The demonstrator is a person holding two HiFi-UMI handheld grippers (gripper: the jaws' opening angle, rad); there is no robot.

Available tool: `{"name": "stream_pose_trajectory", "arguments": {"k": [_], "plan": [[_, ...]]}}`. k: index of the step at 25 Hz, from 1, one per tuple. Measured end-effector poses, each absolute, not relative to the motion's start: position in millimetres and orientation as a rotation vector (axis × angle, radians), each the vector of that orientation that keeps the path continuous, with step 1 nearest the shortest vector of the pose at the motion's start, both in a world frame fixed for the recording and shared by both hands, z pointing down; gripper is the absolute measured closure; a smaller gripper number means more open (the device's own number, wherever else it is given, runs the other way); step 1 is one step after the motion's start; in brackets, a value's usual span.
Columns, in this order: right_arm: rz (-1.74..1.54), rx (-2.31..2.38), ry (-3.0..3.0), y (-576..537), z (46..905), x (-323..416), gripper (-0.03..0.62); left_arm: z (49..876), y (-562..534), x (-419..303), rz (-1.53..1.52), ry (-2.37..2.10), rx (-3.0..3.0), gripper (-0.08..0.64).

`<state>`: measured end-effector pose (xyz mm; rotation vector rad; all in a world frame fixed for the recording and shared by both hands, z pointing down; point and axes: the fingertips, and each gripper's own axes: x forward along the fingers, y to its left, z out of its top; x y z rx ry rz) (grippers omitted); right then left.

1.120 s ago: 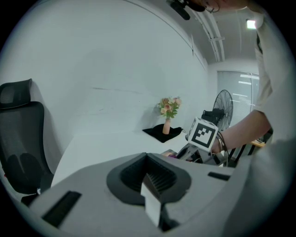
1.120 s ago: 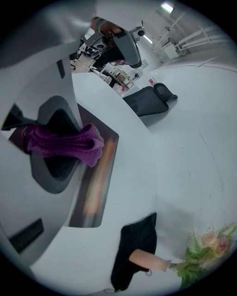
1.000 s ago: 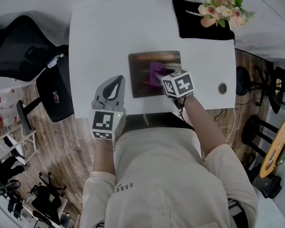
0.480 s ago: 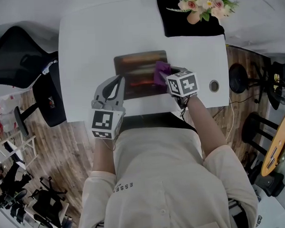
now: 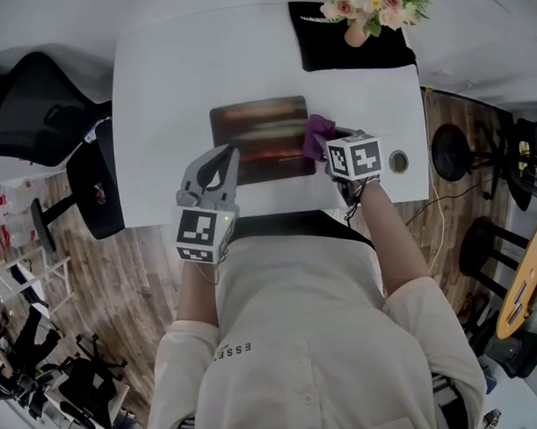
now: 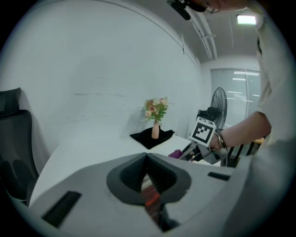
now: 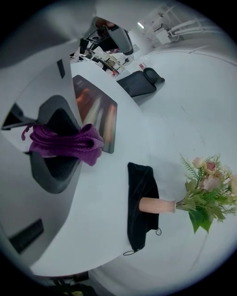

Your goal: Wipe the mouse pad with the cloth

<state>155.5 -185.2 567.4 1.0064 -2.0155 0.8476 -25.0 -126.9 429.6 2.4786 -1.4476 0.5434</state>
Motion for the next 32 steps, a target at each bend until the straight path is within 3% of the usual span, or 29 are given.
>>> {"name": "stream_pose_trajectory", "arguments": {"k": [10,22,32], "plan": [[0.914,0.845,-2.159,-161,541,91,0.477,437,-115,-54,0.566,-1.511,2.394,0.56],[0.807,0.5,-2.145,-93,555,-44,0.477,447,-87,-115,0.567,-1.579,2.325,0.56],[0.803,0.501,-2.124,-86,569,-78,0.479,459,-73,-143,0.549,-1.573,2.286,0.56]]}}
